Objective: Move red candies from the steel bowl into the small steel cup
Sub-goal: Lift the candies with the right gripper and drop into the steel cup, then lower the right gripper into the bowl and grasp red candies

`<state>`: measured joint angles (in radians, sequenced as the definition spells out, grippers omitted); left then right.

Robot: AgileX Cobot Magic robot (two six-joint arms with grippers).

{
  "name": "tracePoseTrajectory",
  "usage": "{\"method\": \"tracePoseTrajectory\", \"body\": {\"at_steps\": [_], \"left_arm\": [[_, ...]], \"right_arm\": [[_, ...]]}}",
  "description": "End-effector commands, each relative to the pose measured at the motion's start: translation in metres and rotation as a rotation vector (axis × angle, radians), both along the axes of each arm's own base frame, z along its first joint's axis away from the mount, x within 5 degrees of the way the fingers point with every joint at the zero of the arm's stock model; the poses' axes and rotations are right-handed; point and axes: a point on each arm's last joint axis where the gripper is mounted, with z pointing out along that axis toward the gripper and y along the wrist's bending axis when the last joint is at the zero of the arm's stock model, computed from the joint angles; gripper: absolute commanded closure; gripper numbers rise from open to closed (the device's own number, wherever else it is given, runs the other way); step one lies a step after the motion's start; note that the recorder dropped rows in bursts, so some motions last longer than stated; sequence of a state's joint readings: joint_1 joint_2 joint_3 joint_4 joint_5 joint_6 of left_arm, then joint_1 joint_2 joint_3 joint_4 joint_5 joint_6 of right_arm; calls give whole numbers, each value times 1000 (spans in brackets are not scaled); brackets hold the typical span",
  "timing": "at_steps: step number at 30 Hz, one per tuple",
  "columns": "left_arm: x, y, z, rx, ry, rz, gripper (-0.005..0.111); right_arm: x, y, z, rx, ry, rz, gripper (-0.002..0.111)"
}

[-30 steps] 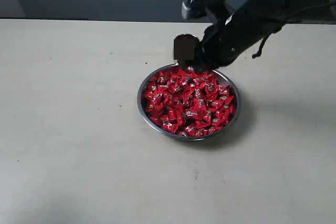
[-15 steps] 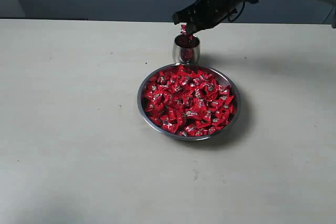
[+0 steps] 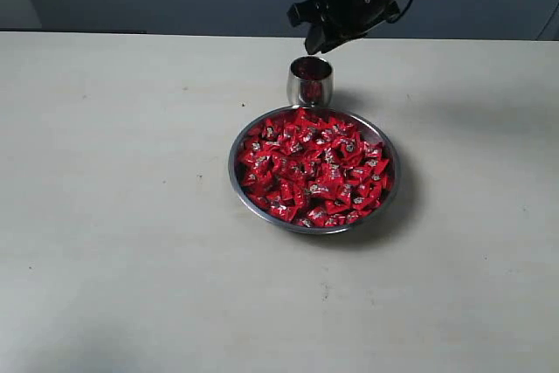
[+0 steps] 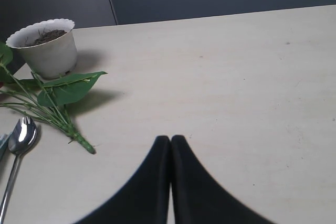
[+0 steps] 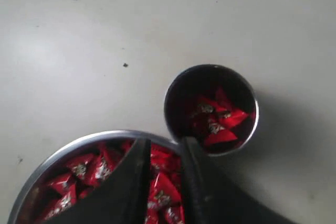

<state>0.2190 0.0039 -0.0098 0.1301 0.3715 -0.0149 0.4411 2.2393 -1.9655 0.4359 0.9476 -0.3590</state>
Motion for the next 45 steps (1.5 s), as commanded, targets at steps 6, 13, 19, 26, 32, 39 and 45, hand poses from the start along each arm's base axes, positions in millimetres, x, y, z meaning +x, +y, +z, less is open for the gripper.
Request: {"method": "tracePoseTrajectory", "body": {"at_steps": [6, 13, 19, 26, 32, 39, 45], "left_arm": [[0, 0, -1, -9, -6, -1, 106], [0, 0, -1, -9, -6, -1, 106], [0, 0, -1, -9, -6, -1, 106], [0, 0, -1, -9, -6, -1, 106], [0, 0, -1, -9, -6, -1, 106], [0, 0, -1, -9, -6, -1, 106], [0, 0, -1, -9, -6, -1, 106]], "right_arm": [[-34, 3, 5, -60, 144, 110, 79], [-78, 0, -20, -107, 182, 156, 78], [-115, 13, -48, -110, 212, 233, 78], [-116, 30, -66, -108, 120, 216, 78], [-108, 30, -81, -120, 95, 166, 78], [-110, 28, -96, -159, 168, 140, 87], [-112, 26, -76, -153, 138, 145, 108]]}}
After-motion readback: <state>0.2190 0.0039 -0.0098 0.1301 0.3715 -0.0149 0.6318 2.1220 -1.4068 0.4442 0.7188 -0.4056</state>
